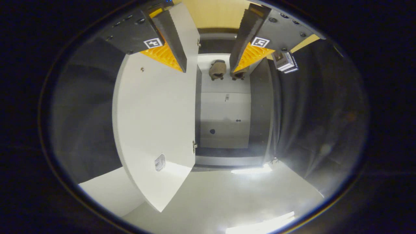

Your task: Open the shoe cabinet door, grab the shoes and put them into the shoe cabinet, then close the shoe cabinet door.

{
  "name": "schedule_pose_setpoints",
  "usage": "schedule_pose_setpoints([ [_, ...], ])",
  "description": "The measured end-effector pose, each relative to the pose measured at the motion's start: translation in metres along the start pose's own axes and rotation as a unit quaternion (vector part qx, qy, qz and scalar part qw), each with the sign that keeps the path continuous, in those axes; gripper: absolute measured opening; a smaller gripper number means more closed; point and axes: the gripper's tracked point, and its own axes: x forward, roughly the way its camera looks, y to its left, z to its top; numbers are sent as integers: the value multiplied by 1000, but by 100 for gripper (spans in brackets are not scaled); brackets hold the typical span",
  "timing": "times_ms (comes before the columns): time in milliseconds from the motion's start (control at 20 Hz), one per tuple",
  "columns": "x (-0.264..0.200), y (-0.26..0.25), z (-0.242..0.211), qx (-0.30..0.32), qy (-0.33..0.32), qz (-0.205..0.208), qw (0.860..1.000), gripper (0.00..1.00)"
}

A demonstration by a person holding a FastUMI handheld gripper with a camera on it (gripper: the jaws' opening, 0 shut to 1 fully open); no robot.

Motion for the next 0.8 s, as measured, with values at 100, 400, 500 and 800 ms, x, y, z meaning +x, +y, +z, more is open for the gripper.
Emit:
schedule_pose_setpoints([
  [100,-18,-13,3,1,-7,7,1000,83],
  [400,-48,-76,11,5,-25,-24,999,83],
  [500,-54,-99,13,12,-30,-40,999,83],
  [800,-49,-149,8,24,-30,-79,996,84],
])
